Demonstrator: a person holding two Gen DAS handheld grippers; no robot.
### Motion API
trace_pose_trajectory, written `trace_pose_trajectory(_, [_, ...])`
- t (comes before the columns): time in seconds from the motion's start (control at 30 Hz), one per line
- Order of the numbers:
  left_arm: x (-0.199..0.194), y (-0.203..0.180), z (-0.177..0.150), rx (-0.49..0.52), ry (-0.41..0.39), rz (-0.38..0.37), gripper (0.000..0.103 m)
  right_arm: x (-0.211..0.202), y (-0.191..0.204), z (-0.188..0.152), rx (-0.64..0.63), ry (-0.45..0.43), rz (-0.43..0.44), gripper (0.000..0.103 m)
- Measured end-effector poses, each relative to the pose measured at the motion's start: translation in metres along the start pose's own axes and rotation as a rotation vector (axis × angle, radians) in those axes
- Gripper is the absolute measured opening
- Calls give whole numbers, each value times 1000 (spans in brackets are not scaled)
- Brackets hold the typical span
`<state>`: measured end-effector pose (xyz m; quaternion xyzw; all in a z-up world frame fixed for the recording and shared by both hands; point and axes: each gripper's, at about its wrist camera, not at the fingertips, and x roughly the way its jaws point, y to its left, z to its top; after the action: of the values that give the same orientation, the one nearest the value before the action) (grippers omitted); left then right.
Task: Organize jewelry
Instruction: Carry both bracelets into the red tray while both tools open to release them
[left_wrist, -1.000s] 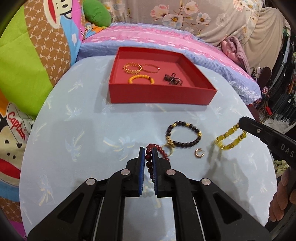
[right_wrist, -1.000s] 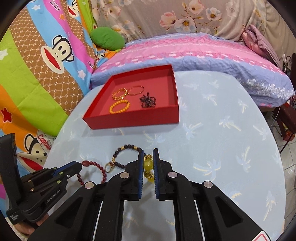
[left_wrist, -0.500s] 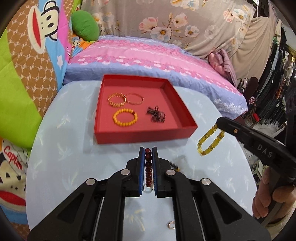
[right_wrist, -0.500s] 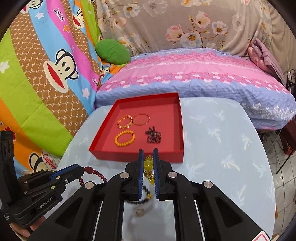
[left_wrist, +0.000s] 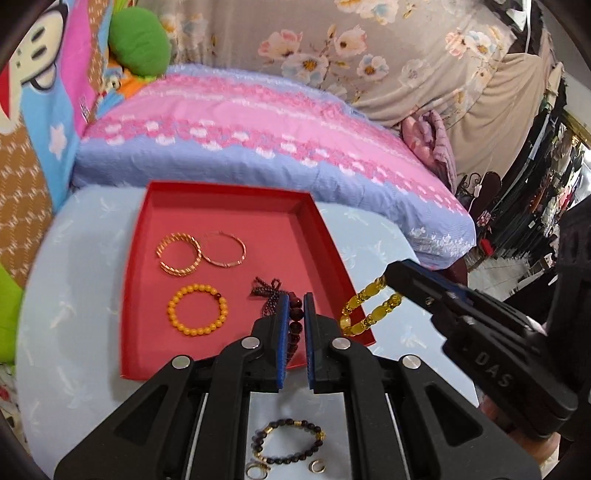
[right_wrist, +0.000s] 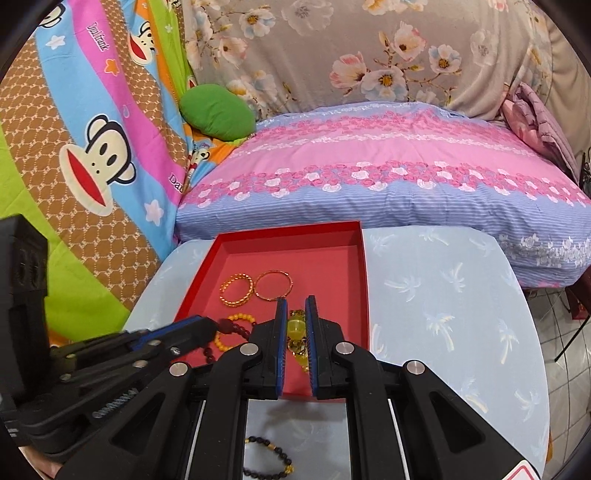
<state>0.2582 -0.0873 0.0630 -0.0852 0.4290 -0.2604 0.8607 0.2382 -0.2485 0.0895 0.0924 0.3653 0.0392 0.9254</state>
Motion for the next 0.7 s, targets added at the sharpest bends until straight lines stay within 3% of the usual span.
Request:
trace_pose_trajectory(0.23, [60, 32, -20, -34, 121, 95, 8, 37, -9, 4, 8, 53, -7, 9])
trace_pose_trajectory(0.43, [72, 46, -24, -15, 142, 178, 8, 66, -2, 29, -3, 47, 11, 9])
trace_pose_trajectory(0.57, [76, 49, -25, -14, 144, 195, 8, 88, 2, 47, 0, 42, 16, 9])
trace_pose_trajectory(0.7, [76, 48, -26, -5, 138, 209, 8, 120, -3, 49, -1, 92, -22, 9])
